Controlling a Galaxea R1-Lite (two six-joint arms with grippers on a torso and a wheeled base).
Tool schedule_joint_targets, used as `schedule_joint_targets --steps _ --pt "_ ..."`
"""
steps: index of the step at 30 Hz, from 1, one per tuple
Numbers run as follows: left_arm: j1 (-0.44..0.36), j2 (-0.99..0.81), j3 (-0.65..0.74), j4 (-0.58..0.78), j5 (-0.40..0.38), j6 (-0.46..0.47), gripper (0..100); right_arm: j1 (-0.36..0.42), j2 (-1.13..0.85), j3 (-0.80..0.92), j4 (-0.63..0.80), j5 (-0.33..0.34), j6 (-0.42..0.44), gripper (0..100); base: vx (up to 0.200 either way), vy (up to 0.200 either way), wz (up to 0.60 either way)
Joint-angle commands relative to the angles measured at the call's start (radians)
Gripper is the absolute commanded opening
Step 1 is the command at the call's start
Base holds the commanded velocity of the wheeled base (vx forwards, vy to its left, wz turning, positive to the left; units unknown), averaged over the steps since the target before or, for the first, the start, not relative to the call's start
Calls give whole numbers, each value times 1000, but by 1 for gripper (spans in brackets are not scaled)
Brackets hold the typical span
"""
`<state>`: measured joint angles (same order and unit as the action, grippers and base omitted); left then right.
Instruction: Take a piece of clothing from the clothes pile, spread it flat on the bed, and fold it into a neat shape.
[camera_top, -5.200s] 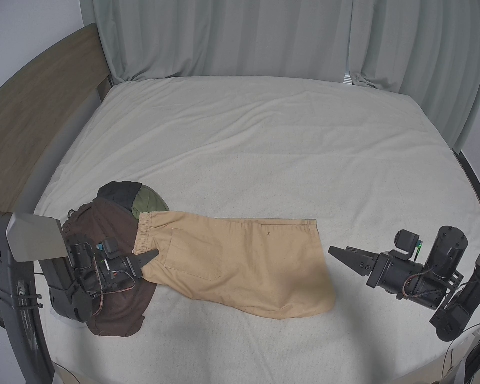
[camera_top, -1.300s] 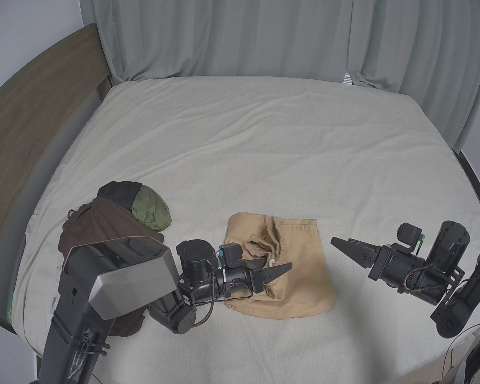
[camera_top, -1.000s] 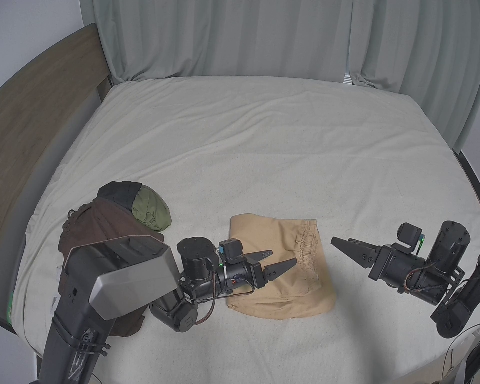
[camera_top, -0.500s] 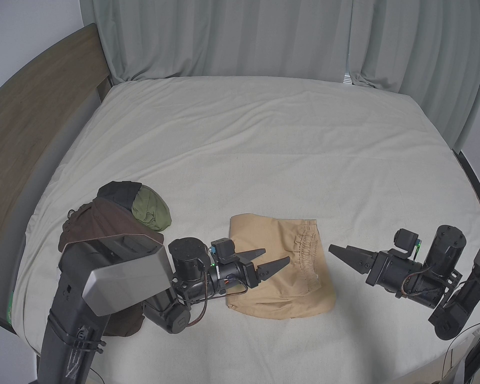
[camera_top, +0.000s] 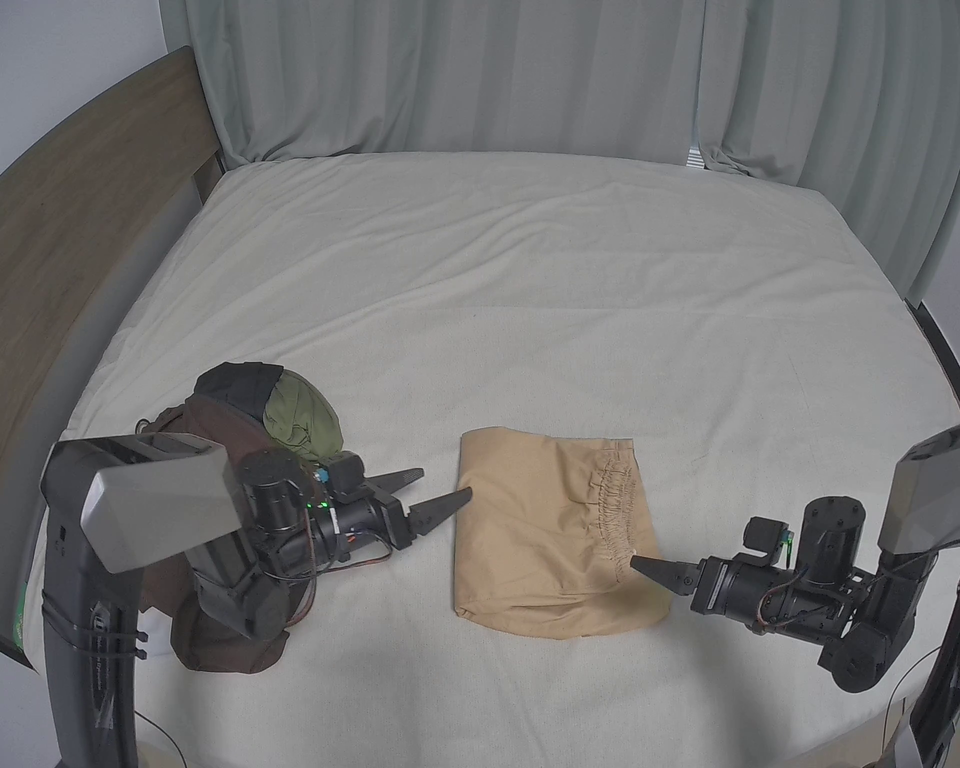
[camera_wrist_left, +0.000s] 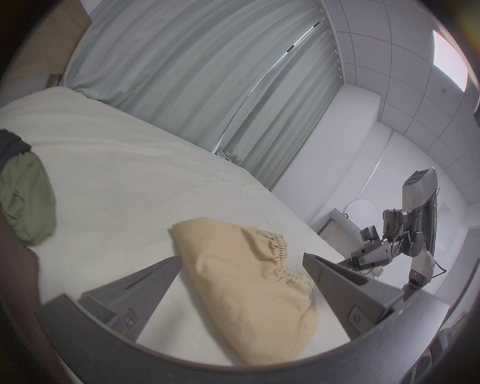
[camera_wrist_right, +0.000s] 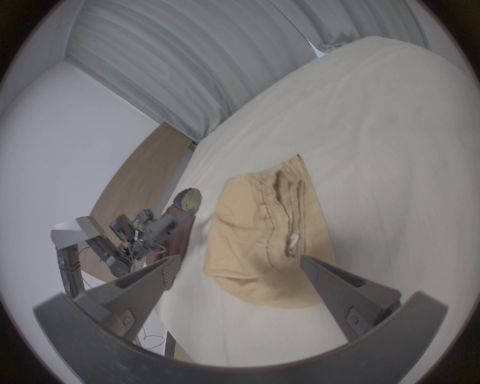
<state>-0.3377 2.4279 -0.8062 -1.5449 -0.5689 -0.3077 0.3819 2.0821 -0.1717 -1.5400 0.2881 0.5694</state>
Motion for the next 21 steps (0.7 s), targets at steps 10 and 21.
schedule_joint_targets --steps 10,21 --pt "94 -133 130 -1 -71 27 100 9 200 -103 -2 -53 138 100 0 0 0" --pt "117 -145 137 -1 -88 42 100 15 279 -226 -3 -101 259 100 0 0 0"
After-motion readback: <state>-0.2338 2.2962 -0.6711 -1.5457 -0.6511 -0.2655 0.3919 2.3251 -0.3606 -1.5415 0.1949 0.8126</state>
